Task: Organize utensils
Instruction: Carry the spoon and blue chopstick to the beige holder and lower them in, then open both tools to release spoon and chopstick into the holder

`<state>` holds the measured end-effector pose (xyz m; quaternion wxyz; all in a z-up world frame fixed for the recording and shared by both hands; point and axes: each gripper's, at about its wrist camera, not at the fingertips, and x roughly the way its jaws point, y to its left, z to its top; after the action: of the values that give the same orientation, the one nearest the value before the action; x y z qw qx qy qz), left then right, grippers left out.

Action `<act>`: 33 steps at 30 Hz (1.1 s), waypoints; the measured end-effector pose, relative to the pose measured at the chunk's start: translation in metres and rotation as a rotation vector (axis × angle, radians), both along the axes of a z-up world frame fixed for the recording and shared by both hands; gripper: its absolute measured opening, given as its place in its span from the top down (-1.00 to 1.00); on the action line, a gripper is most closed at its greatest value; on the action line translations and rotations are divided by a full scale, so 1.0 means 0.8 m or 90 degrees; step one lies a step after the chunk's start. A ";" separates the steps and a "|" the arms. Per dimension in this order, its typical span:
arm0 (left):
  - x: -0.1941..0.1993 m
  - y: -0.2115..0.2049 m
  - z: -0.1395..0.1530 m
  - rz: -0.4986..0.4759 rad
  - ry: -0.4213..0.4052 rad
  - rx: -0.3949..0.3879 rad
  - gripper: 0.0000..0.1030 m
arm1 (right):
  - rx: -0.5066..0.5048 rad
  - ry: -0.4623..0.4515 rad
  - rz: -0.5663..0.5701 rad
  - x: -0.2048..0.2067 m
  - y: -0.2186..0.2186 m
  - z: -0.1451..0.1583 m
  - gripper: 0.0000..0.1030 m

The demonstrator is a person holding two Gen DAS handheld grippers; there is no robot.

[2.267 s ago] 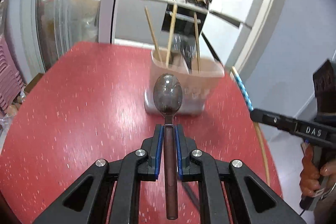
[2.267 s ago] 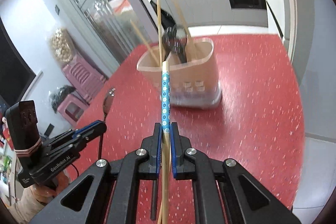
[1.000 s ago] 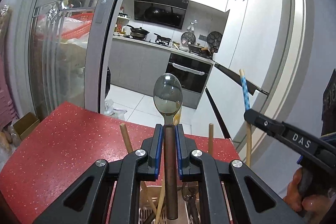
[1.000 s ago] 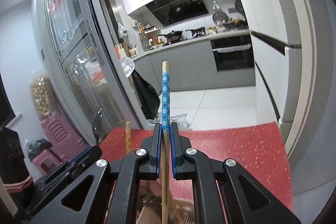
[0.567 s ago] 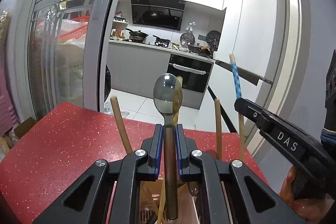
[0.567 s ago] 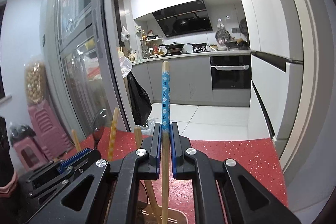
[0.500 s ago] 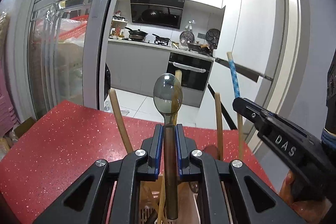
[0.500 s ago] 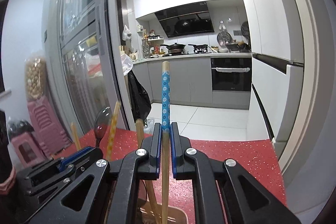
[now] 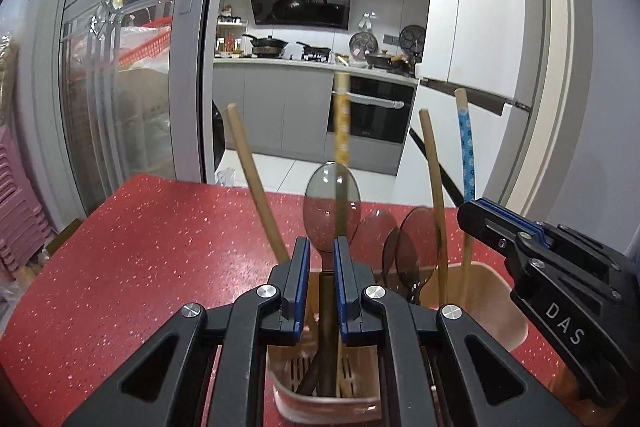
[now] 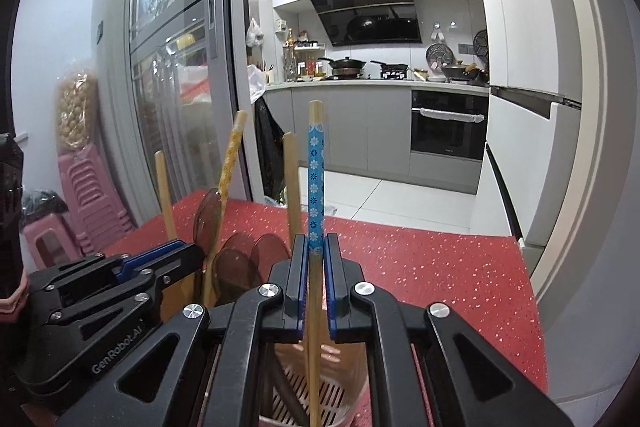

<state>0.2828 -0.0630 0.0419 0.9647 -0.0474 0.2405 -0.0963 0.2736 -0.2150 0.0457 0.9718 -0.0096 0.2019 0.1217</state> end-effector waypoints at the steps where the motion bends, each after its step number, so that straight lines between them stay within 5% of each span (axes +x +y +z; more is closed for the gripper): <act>1: -0.001 0.000 -0.001 0.000 0.004 0.001 0.28 | 0.001 0.009 0.004 0.000 0.001 0.000 0.84; 8: -0.012 0.004 0.002 0.005 0.016 0.004 0.28 | 0.000 0.048 0.013 0.003 0.002 -0.001 0.78; 12: -0.018 0.005 0.005 0.003 0.024 0.001 0.28 | 0.013 0.067 0.017 0.004 -0.001 0.001 0.27; 33: -0.080 0.024 0.010 0.023 0.091 0.022 0.27 | 0.076 0.130 0.011 -0.072 -0.025 0.019 -0.20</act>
<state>0.2192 -0.0436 0.0502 0.9474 -0.0419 0.3092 -0.0710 0.2159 -0.2352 0.0610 0.9439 0.0587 0.2924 0.1418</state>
